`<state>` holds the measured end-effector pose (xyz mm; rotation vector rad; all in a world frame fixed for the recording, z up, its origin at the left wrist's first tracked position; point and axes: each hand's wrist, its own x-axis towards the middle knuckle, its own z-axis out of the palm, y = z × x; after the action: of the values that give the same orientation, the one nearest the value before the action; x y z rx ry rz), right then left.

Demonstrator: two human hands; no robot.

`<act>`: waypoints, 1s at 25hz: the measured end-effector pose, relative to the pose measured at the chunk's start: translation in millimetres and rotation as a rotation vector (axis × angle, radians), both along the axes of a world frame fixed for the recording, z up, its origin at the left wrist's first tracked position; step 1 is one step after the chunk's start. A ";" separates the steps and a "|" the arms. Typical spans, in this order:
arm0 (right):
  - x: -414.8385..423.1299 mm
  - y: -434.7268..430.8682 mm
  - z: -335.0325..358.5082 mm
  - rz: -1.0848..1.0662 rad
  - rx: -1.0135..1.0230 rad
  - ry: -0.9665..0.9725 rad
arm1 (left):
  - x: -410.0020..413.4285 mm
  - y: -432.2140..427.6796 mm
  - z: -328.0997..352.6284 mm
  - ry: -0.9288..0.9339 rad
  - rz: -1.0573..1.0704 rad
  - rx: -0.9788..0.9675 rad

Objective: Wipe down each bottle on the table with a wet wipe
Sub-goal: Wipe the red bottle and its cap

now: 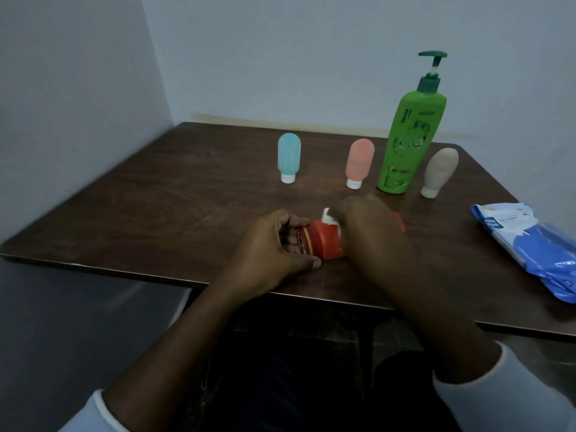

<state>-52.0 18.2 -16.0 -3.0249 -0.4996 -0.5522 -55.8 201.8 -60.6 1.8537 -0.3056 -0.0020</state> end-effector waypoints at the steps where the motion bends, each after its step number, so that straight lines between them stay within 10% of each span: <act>1: 1.9 -15.2 0.6 -0.050 0.030 0.004 | 0.1 -0.1 -0.7 -0.006 -0.003 -0.004; 7: 5.3 -54.7 1.4 -0.288 0.152 0.015 | 7.2 1.2 -1.2 -0.055 -0.004 0.117; 25: -50.6 -20.1 -45.7 0.209 0.161 -0.122 | 5.6 3.3 5.0 0.062 0.036 0.018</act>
<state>-102.6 -1.9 -61.7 -2.7559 -0.7276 -0.7274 -50.2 205.2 -55.6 1.8725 -0.2300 -0.0379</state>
